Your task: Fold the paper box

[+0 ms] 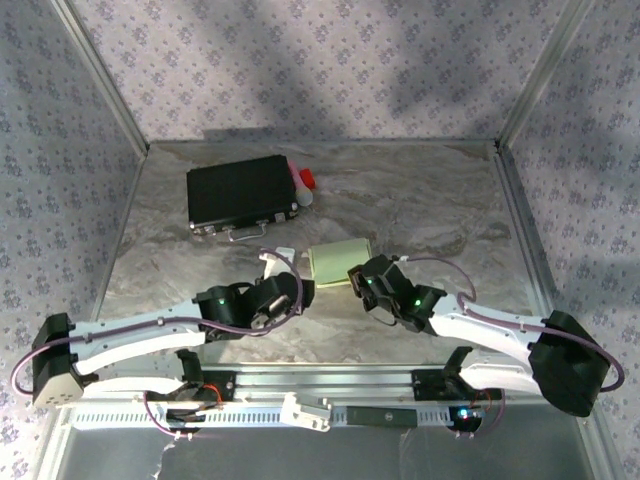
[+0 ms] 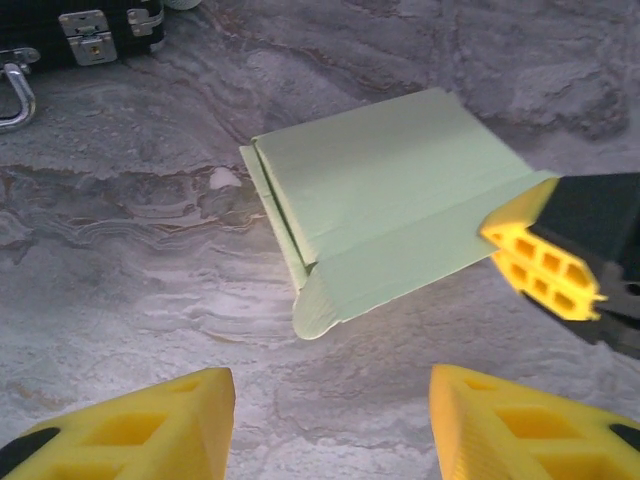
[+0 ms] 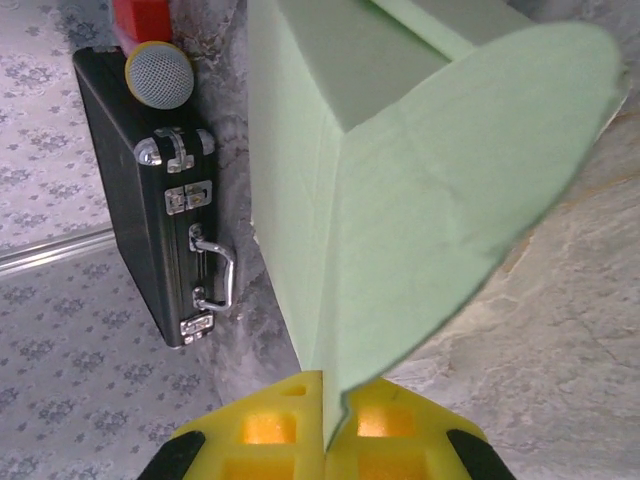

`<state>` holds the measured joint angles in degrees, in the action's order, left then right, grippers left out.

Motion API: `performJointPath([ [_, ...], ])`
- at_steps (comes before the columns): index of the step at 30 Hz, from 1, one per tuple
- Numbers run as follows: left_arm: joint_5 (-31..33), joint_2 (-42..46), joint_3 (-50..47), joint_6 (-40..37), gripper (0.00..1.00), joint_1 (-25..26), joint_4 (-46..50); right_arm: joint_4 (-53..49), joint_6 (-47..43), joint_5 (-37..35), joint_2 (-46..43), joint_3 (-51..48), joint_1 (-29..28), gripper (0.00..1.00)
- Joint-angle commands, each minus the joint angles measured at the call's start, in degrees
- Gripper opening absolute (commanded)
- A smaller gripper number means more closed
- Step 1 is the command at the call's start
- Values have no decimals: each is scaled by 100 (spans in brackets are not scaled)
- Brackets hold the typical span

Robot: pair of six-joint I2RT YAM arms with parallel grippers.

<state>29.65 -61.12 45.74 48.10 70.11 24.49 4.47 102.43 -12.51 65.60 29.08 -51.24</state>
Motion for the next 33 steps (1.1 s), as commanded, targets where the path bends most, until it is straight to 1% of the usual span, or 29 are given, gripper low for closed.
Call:
performJointPath([
  [1,-307,48,166,161,53,-124,197,-444,-114,29,-58,-192,22,0],
  [6,-646,-154,95,297,53,-302,-11,-464,-79,-10,-29,-387,26,0],
  [10,-754,-349,93,306,52,-330,-140,-451,-22,24,82,-508,44,0],
  [18,-915,-512,-51,317,52,-448,-372,-763,-3,160,408,-371,70,0],
  [24,-1369,-634,-254,262,52,-776,-808,-959,51,158,466,-380,71,0],
  [29,-1703,-1044,-161,78,52,-1110,-1037,-938,126,282,490,-430,114,0],
  [30,-1771,-1140,-121,29,53,-1185,-1063,-926,51,304,449,-414,123,3],
  [31,-1852,-1233,-90,-28,53,-1260,-1105,-974,-46,293,371,-366,127,9],
  [33,-2073,-1439,-43,-160,53,-1482,-1232,-1432,-397,130,82,-110,104,26],
])
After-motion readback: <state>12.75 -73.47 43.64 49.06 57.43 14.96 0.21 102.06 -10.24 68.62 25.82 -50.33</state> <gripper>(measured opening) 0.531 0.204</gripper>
